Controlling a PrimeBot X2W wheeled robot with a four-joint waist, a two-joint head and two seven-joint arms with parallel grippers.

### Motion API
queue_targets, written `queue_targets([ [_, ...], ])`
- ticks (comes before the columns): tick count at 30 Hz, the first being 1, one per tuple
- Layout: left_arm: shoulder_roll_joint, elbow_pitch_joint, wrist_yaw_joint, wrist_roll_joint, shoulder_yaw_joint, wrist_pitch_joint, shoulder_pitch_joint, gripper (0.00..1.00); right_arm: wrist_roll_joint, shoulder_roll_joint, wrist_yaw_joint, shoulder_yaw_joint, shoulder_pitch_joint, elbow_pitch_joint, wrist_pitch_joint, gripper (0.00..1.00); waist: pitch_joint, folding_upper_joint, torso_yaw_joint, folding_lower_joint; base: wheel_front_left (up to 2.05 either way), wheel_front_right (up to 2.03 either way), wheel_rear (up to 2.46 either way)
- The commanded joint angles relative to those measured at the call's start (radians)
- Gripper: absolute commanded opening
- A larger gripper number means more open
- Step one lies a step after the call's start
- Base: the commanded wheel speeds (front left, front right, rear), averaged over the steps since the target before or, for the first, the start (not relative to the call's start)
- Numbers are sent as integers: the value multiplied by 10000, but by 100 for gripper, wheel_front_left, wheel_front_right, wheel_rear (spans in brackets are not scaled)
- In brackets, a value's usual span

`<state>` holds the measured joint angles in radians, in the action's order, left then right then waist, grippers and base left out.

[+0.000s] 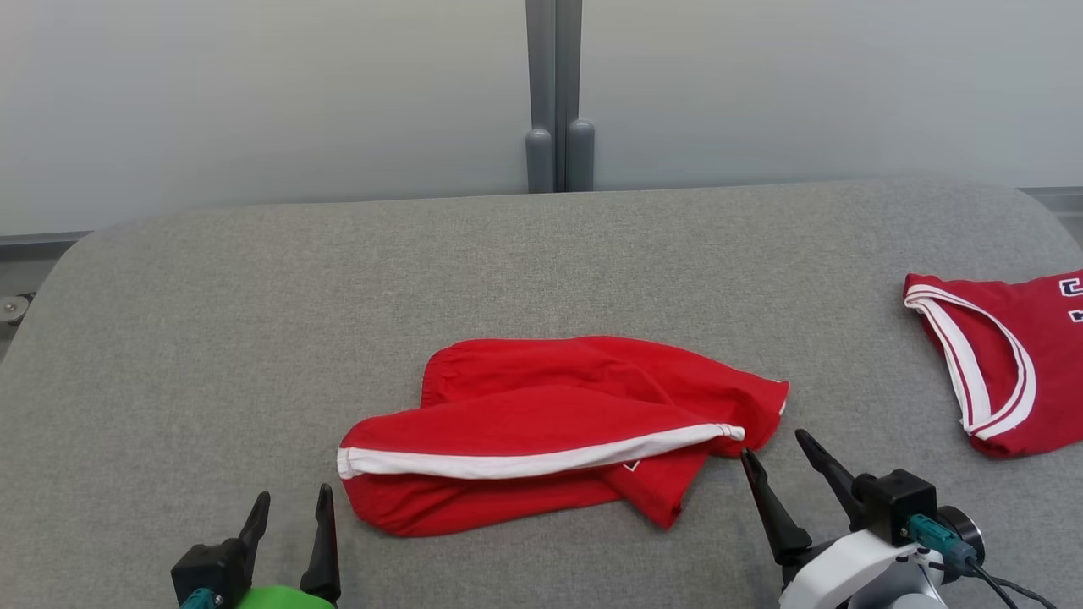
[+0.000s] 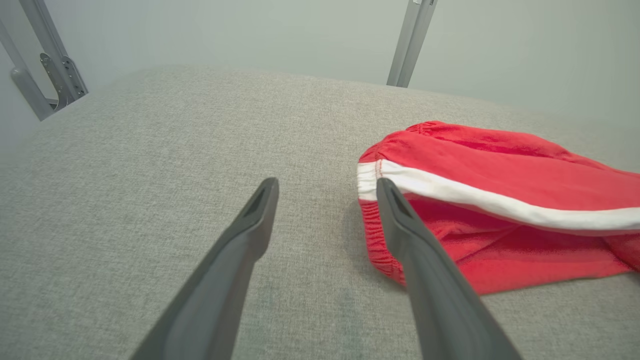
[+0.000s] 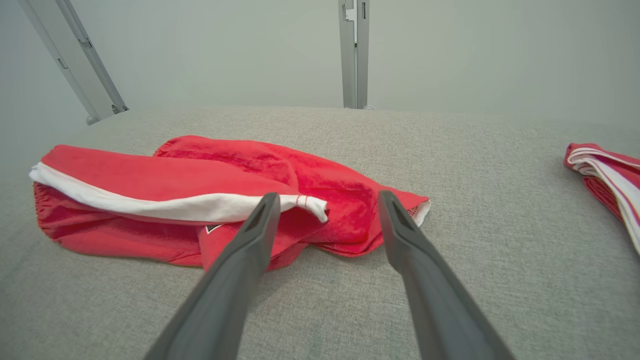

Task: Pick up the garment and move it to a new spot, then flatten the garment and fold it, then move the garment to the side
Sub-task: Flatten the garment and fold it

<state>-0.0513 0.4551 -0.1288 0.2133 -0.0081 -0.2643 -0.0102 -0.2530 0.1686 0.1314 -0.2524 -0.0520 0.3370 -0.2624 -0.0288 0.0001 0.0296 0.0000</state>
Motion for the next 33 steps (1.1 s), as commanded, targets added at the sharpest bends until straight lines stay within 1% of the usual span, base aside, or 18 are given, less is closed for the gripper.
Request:
queue_targets([
  [1, 0, -31, -31, 120, -74, 7, 116, 100, -103, 0, -17, -39, 55, 34, -27, 100, 13, -1, -16, 0, 0, 0, 0],
  [8, -4, -95, -31, 341, -383, 7, -44, 100, -624, -62, -17, -396, -115, 267, -27, 100, 173, -1, -9, 0, 0, 0, 0],
  [13, -5, -62, -31, 467, -586, 7, -177, 100, -1381, -63, -17, -834, -372, 525, -27, 100, 340, -1, 30, 0, 0, 0, 0],
  [21, -4, -69, -31, 505, -627, 7, -238, 100, -2108, 1, -17, -823, -723, 704, -27, 100, 559, -1, 162, 0, 0, 0, 0],
  [29, -4, -78, -31, 517, -615, 7, -321, 100, -2890, 30, -17, -1143, -1033, 967, -27, 100, 720, -1, 300, 0, 0, 0, 0],
  [30, -4, -81, -31, 529, -619, 7, -324, 100, -2944, 85, -17, -1174, -1089, 974, -27, 96, 739, -1, 309, 0, 0, 0, 0],
  [33, -4, -92, -31, 566, -639, 7, -348, 100, -3163, 156, -17, -1290, -1163, 961, -27, 90, 786, -1, 319, 0, 0, 0, 0],
])
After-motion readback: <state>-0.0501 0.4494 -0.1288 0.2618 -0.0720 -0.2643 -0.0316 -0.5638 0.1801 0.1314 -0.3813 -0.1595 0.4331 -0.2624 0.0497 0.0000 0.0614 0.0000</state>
